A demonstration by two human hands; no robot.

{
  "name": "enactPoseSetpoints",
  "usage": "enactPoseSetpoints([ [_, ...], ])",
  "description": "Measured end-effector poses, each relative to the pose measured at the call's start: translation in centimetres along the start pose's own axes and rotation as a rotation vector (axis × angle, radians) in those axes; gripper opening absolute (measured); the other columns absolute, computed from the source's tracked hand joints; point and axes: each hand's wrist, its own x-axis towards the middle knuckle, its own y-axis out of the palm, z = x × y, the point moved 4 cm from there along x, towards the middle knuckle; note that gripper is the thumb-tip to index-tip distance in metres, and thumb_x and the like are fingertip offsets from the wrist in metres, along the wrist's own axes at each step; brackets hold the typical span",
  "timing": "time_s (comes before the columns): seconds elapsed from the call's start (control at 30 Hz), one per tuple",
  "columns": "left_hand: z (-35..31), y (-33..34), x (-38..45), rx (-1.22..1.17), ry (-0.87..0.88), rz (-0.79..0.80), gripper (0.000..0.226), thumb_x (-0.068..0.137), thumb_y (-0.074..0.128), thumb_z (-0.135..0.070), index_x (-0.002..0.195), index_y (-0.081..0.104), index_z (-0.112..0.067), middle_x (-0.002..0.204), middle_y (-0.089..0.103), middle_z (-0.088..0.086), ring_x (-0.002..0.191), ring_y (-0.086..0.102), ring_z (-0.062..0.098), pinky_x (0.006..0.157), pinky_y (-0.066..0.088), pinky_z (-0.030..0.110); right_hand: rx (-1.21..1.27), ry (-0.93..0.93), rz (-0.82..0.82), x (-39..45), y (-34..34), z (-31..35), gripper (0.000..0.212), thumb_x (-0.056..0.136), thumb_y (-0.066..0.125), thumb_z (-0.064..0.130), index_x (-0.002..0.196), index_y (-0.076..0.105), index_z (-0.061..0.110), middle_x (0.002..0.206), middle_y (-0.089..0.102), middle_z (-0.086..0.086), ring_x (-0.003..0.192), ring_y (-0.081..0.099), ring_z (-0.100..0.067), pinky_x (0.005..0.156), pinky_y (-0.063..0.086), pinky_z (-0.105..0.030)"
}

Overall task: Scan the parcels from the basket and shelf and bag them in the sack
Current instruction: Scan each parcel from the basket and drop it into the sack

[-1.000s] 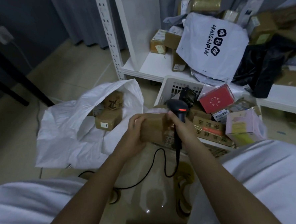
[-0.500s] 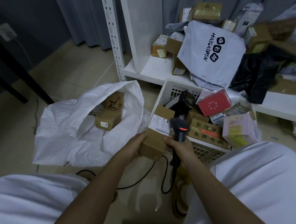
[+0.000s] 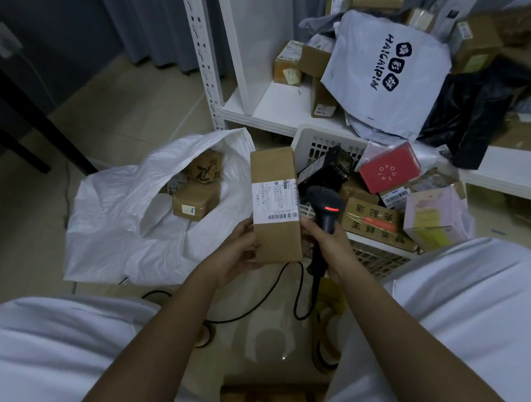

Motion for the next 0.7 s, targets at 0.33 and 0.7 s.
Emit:
enactPoseSetpoints([
  [0.33,-2.0,0.0,-0.3,-0.102,0.118,0.074,0.086,0.065,0.079,-0.018,0.141,0.04,-0.021,0.135,0.058,0.008,0.123,0.056,0.03,0.1,0.047,0.052,-0.125,-0.216,0.113,-1.1,2.6,2.9,0.041,0.077,0.08,0.02,0.113,0.061,0.023,0.11,0.071,0.002,0.098,0.068,-0.012,0.079,0.056,-0.027],
  [0.7,-4.5,-4.2,-0.3,0.118,0.222,-0.447,0.081,0.073,0.083,-0.021,0.134,0.03,-0.023,0.13,0.054,0.0,0.118,0.056,0.02,0.087,0.056,0.046,-0.398,-0.202,0.137,-3.8,2.9,6.0,0.019,0.082,0.077,0.023,0.087,0.059,0.027,0.078,0.059,0.006,0.065,0.054,-0.005,0.056,0.042,-0.016],
])
